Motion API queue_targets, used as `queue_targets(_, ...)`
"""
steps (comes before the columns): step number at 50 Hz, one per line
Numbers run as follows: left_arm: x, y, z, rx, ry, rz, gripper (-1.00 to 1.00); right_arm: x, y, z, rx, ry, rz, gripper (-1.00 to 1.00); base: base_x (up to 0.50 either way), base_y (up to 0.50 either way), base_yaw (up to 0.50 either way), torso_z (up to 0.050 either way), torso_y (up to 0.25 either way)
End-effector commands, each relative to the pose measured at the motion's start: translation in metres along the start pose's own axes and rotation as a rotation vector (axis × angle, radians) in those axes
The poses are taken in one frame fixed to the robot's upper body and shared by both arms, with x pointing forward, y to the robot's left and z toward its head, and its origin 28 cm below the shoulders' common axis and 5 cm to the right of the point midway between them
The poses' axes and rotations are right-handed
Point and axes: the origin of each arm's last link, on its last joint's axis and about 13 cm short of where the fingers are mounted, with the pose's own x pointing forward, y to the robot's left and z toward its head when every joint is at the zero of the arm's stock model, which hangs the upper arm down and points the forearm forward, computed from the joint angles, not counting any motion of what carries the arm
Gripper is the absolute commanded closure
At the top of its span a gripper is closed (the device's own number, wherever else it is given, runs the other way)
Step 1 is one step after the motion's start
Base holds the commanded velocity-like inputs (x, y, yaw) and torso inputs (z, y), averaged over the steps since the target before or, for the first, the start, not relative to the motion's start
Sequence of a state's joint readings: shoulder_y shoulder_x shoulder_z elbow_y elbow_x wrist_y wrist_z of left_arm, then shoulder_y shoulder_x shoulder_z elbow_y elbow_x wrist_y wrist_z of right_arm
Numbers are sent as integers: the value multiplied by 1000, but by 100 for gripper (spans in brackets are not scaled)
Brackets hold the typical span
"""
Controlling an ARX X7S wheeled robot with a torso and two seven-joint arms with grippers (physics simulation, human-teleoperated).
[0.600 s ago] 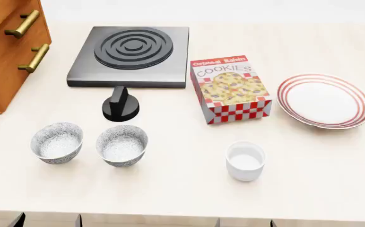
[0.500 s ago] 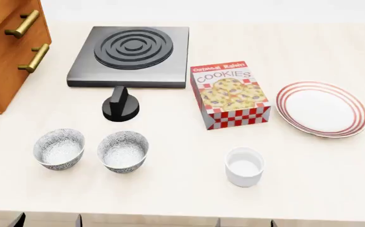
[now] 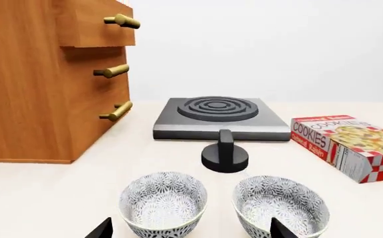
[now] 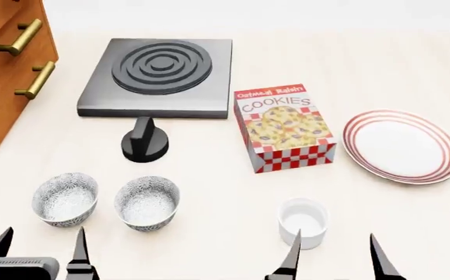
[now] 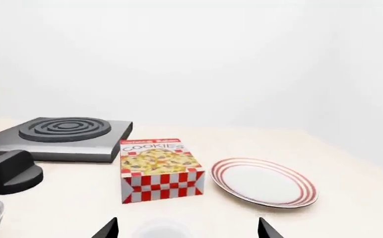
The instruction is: Pick the akita bowl from table center and place it on the plate.
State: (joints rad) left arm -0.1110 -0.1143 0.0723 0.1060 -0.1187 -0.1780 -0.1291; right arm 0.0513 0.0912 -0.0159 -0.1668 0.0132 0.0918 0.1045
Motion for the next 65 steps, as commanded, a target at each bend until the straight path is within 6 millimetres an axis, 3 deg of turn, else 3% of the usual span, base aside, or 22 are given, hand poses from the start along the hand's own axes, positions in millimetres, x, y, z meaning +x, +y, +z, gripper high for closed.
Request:
queue_targets(1,24,8,30,-78,-88,121,-100,22,-13,12,22,-18,-51,-100,0,0,0,0,0)
queue_targets(6,25,7,26,-58,-87,119,-100,20,-18,14,5,-94,-90,-100,20,0,0,0,0)
queue_targets(29,26,17,33,-77,-113,167,-100,19,-20,17,27,-74,-123,-100,488,0,0,0,0)
queue_targets(48,25,20,39,-91,-128,180,-100,13,-20,31,74,-157,-121,-100,100,0,0,0,0)
queue_targets(55,21,35,50,-105,-153,256,-100,6,9,43,126,-74,84,-100,0,0,0,0,0)
queue_targets(59,20,51,59,-115,-172,334,-100,1,33,55,126,-18,333,-100,0,0,0,0,0)
queue_targets(65,16,61,66,-130,-194,372,-100,2,48,73,167,74,534,-100,0,0,0,0,0)
